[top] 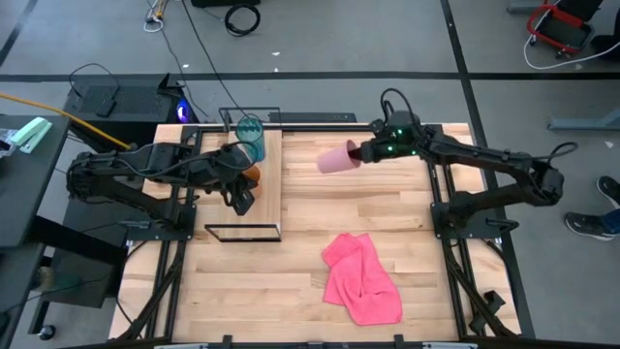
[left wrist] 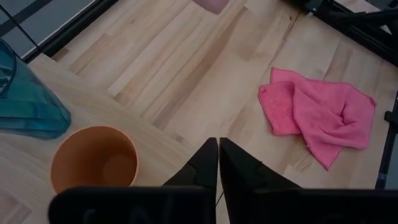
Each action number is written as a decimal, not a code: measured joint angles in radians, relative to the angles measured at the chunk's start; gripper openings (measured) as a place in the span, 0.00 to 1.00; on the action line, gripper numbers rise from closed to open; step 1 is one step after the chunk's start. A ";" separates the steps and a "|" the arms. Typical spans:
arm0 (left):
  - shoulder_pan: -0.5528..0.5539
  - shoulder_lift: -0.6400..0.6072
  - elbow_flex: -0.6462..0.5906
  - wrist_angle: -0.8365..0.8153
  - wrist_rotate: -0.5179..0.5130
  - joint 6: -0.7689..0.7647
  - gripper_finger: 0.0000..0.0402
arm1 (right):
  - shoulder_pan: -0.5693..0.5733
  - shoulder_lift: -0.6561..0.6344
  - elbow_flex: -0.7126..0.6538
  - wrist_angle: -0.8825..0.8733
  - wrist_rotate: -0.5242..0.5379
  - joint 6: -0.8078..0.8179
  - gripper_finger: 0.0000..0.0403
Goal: Stack small to large cups/mugs on shelf
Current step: Put the orange cup on the shelf
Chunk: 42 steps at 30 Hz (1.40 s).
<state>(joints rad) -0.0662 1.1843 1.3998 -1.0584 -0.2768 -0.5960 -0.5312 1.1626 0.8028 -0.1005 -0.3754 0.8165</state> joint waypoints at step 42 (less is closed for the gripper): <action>0.000 -0.142 0.000 0.124 0.336 0.217 0.26 | 0.341 0.439 0.580 0.006 -0.045 -0.237 0.00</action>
<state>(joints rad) -0.0658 1.0418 1.3994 -0.9345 0.0589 -0.3794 -0.1905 1.6021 1.3833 -0.0945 -0.4207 0.5800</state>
